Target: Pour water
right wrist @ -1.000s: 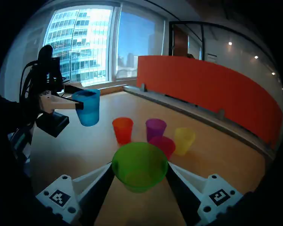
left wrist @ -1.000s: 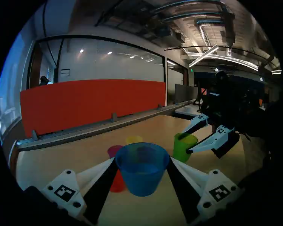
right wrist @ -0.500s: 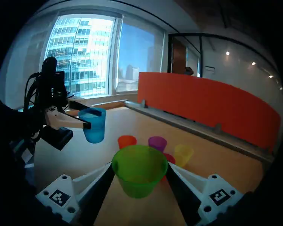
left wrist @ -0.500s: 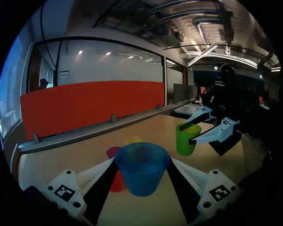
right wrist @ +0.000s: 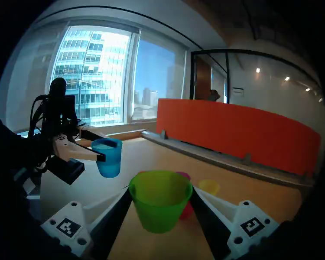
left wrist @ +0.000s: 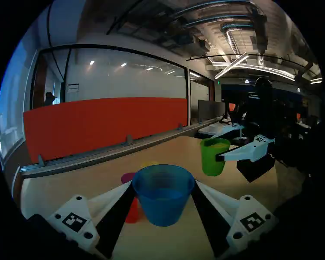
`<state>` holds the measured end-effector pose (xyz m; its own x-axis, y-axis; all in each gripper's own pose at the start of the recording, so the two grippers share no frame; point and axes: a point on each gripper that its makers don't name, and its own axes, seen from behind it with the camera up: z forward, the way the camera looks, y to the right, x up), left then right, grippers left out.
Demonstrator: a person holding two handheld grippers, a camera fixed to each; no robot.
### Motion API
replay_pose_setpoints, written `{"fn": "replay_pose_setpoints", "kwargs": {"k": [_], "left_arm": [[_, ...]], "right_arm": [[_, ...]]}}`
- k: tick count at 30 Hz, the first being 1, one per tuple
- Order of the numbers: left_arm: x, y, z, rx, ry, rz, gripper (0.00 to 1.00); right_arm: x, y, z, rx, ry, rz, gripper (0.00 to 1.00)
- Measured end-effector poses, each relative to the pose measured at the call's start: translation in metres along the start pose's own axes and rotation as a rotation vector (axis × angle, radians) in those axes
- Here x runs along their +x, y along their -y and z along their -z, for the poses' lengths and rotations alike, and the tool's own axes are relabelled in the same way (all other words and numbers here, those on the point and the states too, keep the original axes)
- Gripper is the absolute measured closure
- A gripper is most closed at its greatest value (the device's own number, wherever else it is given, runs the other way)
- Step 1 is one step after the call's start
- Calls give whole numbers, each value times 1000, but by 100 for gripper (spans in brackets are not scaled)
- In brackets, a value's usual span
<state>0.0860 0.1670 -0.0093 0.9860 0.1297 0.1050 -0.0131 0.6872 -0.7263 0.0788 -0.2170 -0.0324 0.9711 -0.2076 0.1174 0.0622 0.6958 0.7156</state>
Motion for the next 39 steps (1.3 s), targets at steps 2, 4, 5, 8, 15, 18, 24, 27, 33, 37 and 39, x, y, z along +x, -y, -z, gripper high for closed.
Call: {"fn": "replay_pose_setpoints", "kwargs": {"k": [2, 4, 5, 8, 15, 18, 24, 27, 33, 37, 39], "left_arm": [[1, 0, 0, -1, -1, 2, 13], [1, 1, 0, -1, -2, 3, 13], [1, 1, 0, 0, -3, 3, 13], [1, 2, 0, 0, -4, 2, 13], [4, 2, 0, 2, -12, 6, 13], [7, 4, 0, 3, -20, 11, 13], [13, 8, -2, 14, -33, 11, 13], [16, 9, -3, 19, -41, 7, 13], [30, 14, -3, 30, -67, -12, 13], [41, 16, -3, 37, -79, -33, 13], [47, 17, -3, 41, -84, -48, 13]], "right_arm": [[1, 0, 0, -1, -7, 1, 7], [2, 0, 0, -2, -12, 2, 7], [3, 0, 0, -2, -14, 3, 7], [4, 0, -1, -5, -20, 7, 7], [8, 1, -3, -1, -36, 4, 7], [10, 1, -4, 1, -41, 0, 7], [12, 3, -5, 9, -45, -4, 7], [13, 5, -6, 13, -48, -5, 7], [13, 8, -7, 25, -50, -8, 7], [13, 10, -9, 30, -51, -8, 7], [14, 11, -10, 33, -53, -9, 7]]}}
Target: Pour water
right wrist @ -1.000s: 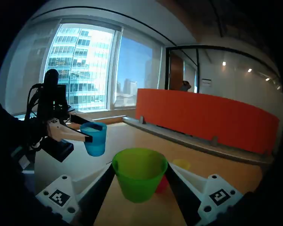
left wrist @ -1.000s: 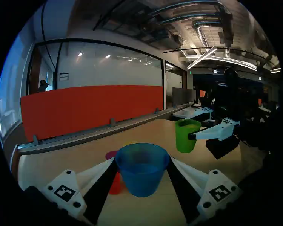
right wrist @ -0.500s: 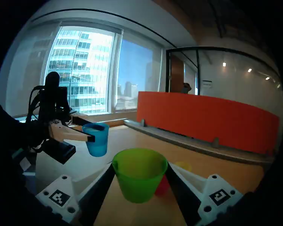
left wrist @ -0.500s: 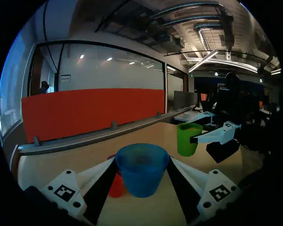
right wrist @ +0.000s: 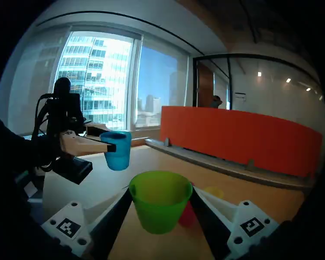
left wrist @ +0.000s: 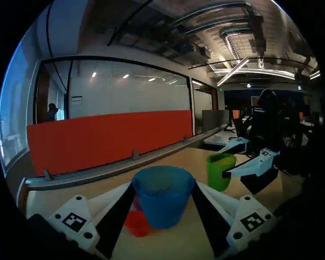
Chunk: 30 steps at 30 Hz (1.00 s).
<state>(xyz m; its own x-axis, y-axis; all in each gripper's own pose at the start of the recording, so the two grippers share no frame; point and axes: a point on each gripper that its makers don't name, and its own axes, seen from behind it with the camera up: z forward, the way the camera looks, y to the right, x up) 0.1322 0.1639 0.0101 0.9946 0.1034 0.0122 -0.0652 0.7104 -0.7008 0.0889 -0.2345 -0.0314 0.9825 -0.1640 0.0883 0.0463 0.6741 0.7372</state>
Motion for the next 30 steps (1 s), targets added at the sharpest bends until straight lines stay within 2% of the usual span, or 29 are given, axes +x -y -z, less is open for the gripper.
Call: {"fn": "replay_pose_setpoints", "kwargs": {"k": [18, 24, 30], "left_arm": [[47, 1, -3, 32, -38, -189, 13], [61, -1, -4, 41, -54, -270, 13], [76, -4, -8, 46, -72, -330, 13]], "right_arm": [[8, 9, -5, 32, -22, -16, 8], [7, 14, -8, 47, -23, -13, 8], [7, 21, -11, 63, -21, -7, 8]]}}
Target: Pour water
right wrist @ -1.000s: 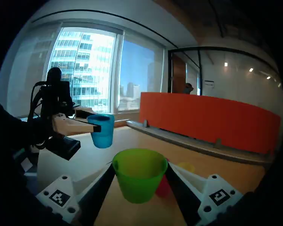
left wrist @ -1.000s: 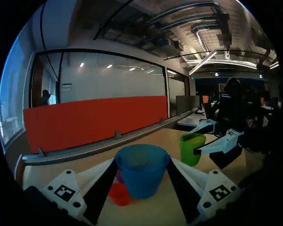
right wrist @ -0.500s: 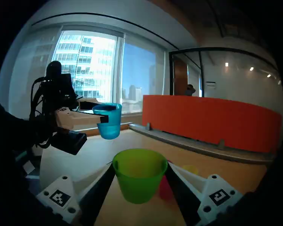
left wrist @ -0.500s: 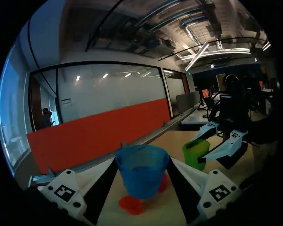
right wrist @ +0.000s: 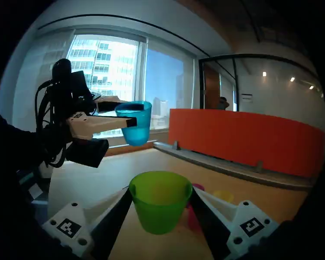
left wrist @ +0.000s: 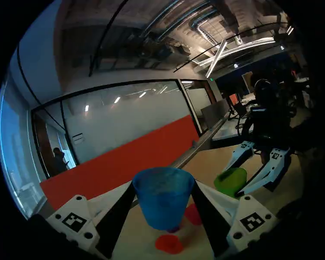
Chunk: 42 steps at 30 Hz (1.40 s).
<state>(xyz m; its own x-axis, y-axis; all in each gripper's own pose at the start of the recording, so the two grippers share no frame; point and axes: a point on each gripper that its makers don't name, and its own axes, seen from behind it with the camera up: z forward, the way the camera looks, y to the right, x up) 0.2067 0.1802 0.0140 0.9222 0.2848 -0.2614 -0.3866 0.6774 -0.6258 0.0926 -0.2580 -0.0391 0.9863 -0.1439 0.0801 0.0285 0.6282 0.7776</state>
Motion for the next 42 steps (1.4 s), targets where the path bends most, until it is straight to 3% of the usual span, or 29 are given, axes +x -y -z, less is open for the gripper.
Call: {"fn": "replay_pose_setpoints", "kwargs": {"k": [17, 42], "left_arm": [[22, 5, -6, 4, -17, -144, 13], [39, 5, -14, 14, -27, -300, 13]], "right_arm": [[-3, 11, -10, 35, 0, -3, 8], [1, 32, -30, 99, -7, 1, 8]]}}
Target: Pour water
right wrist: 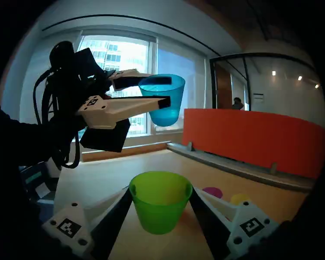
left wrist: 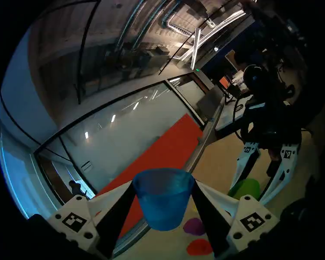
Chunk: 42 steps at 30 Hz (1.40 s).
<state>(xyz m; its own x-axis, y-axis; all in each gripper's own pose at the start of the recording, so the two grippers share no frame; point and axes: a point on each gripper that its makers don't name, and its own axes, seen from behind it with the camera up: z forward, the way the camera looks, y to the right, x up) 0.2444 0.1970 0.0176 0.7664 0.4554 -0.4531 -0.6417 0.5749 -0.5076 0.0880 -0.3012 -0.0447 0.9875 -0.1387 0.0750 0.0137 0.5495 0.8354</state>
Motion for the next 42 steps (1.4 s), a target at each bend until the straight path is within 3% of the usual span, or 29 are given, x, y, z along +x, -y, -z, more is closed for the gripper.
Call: {"fn": "replay_pose_setpoints", "kwargs": {"k": [42], "left_arm": [[18, -10, -9, 6, -14, -289, 13]], "right_arm": [[11, -2, -3, 13, -22, 1, 8]]}}
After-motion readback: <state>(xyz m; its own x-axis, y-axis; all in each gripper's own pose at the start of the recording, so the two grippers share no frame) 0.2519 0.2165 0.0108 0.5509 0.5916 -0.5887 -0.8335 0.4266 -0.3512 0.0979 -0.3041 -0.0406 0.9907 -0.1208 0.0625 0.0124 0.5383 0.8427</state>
